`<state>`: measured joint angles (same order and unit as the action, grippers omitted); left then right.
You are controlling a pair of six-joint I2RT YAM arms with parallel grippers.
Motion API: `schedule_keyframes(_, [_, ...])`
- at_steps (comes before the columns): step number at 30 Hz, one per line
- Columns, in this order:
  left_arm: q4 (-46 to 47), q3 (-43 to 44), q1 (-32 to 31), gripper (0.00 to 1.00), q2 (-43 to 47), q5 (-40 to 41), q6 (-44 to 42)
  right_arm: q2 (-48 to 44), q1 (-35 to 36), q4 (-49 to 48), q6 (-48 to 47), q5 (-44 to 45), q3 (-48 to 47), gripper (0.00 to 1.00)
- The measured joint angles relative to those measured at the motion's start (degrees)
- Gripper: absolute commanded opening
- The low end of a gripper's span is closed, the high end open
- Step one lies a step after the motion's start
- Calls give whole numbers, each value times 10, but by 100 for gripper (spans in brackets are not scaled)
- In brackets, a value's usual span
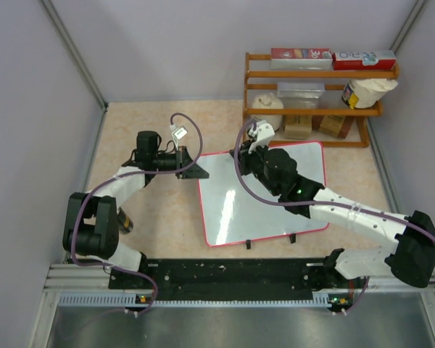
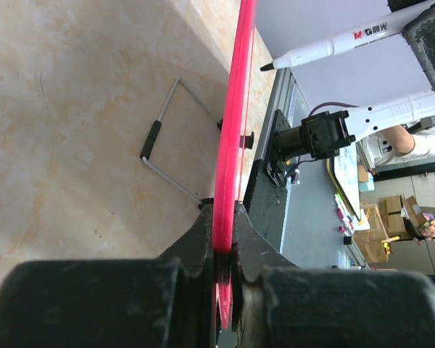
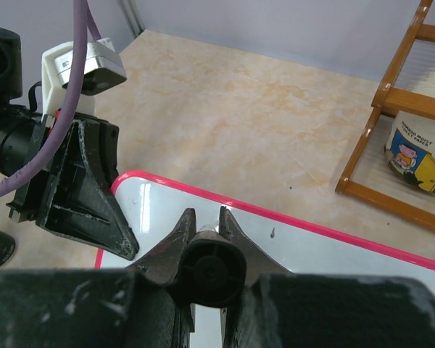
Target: Write a sentence on the whiteboard
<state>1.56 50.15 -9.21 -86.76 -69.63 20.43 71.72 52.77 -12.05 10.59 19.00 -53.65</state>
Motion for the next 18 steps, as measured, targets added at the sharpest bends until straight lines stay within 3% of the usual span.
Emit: schedule_keyframes(18, [-8,0,0,0,0,2,-3,22,1,-18,5,2,0,0])
